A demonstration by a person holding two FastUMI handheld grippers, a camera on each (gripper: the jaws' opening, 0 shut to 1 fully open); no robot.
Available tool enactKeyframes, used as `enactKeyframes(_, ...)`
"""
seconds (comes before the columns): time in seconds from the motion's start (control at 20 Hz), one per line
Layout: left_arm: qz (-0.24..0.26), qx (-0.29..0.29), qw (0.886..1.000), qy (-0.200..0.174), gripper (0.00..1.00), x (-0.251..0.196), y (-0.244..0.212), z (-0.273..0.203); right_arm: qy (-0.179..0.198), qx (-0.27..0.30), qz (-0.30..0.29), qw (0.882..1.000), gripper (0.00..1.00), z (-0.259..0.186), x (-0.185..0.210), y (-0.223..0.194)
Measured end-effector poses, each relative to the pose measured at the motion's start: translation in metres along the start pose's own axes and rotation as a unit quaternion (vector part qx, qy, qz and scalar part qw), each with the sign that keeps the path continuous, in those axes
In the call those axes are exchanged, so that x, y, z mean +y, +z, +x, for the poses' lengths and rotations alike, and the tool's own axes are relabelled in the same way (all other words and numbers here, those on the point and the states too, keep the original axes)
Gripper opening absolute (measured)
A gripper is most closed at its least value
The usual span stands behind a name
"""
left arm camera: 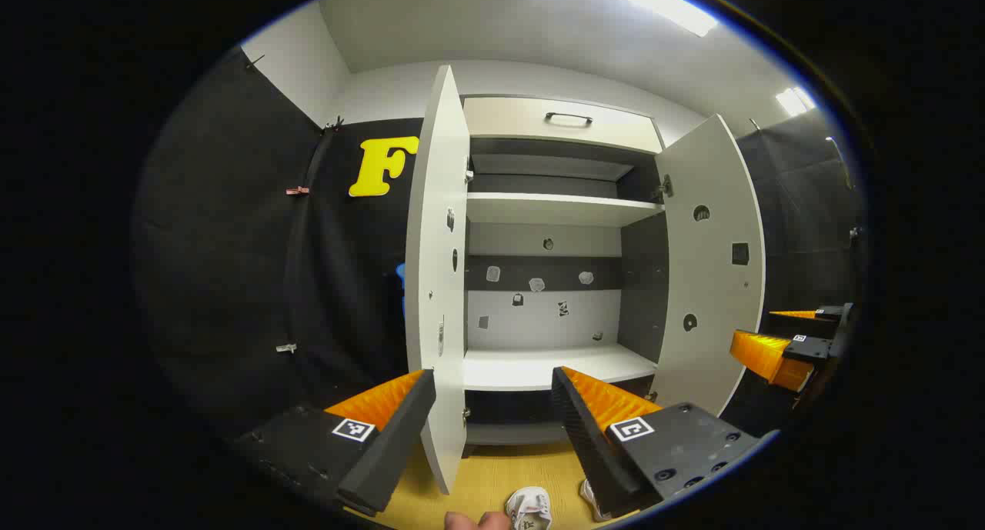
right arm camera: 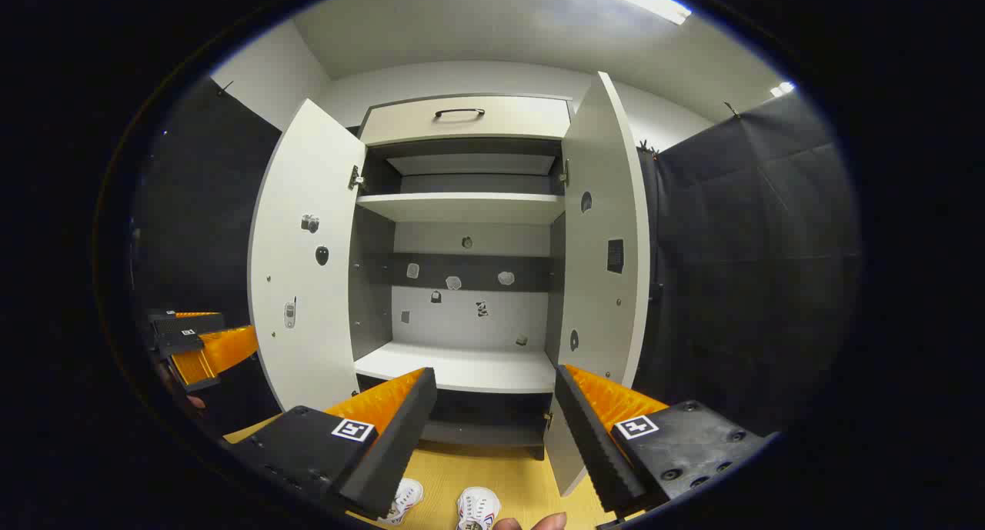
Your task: Grab one shoe with the right hand and put it into the shoe cabinet, grab the other shoe with the left hand and put it into the shoe cabinet; then close the right door with the right hand and the left door with the left hand.
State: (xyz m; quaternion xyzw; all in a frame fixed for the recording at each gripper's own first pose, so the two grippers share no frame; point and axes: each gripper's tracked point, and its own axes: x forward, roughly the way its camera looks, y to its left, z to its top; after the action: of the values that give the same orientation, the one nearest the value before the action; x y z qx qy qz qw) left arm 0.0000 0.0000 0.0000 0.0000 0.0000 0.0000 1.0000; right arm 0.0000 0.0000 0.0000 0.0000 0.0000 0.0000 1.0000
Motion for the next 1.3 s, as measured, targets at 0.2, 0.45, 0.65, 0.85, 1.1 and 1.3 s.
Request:
enactKeyframes(0.2, 0.004, -0.002, 1.0, -0.002, 0.95, 0.002, -0.001, -0.001, 0.003, 0.008, 0.002, 1.0, 0.98, -0.003, 0.004, -0.003)
enactKeyframes(0.45, 0.004, -0.003, 1.0, -0.01, 0.94, -0.002, -0.003, -0.001, 0.005, 0.009, 0.002, 1.0, 0.97, -0.003, 0.007, -0.002)
enactKeyframes(0.65, 0.003, -0.004, 1.0, -0.014, 0.94, -0.004, -0.005, -0.001, 0.007, 0.011, 0.004, 1.0, 0.98, -0.005, 0.009, -0.003)
enactKeyframes(0.85, 0.003, -0.006, 1.0, -0.012, 0.94, -0.003, -0.005, -0.003, 0.013, 0.026, 0.008, 1.0, 0.97, -0.007, 0.014, -0.011)
enactKeyframes(1.1, 0.0, -0.004, 1.0, -0.009, 0.95, 0.0, -0.01, -0.006, 0.032, 0.089, 0.019, 0.995, 0.98, -0.011, 0.028, -0.055)
enactKeyframes(1.3, 0.001, 0.007, 1.0, -0.004, 0.94, 0.001, -0.023, -0.009, 0.047, 0.178, 0.051, 0.982, 0.98, -0.021, 0.041, -0.127)
